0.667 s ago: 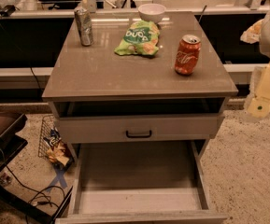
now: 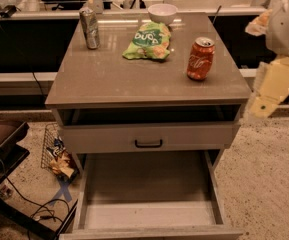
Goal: Place redbull can into middle drawer
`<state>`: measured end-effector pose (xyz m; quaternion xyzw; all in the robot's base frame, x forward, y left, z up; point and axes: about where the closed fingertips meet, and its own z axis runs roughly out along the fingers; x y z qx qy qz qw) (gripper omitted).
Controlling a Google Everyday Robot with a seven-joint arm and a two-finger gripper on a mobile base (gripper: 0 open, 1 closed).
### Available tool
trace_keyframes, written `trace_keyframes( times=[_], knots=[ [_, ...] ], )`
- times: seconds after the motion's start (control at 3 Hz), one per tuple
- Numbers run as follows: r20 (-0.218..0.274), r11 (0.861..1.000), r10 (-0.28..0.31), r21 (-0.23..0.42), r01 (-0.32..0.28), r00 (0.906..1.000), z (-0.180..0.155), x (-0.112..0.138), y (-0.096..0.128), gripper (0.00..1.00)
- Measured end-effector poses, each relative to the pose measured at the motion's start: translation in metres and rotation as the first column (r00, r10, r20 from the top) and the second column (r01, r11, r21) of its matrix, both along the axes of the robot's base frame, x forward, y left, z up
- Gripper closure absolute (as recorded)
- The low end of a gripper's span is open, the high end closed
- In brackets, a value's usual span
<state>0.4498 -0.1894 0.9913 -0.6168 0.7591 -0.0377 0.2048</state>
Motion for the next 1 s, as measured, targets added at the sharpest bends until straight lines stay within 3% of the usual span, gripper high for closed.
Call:
trace_keyframes(
  times=[0.33,0.67,1.0],
  knots=[
    [0.116,0.991,0.020,0.129,-0.035,0.9931,0.030,0.014,0.048,0.00],
    [0.198,0.940,-0.002,0.334,-0.065,0.9801,0.053,0.029,0.099,0.00],
    [0.241,0.857,-0.042,0.508,-0.089,0.9697,0.063,0.039,0.144,0.00]
  ],
)
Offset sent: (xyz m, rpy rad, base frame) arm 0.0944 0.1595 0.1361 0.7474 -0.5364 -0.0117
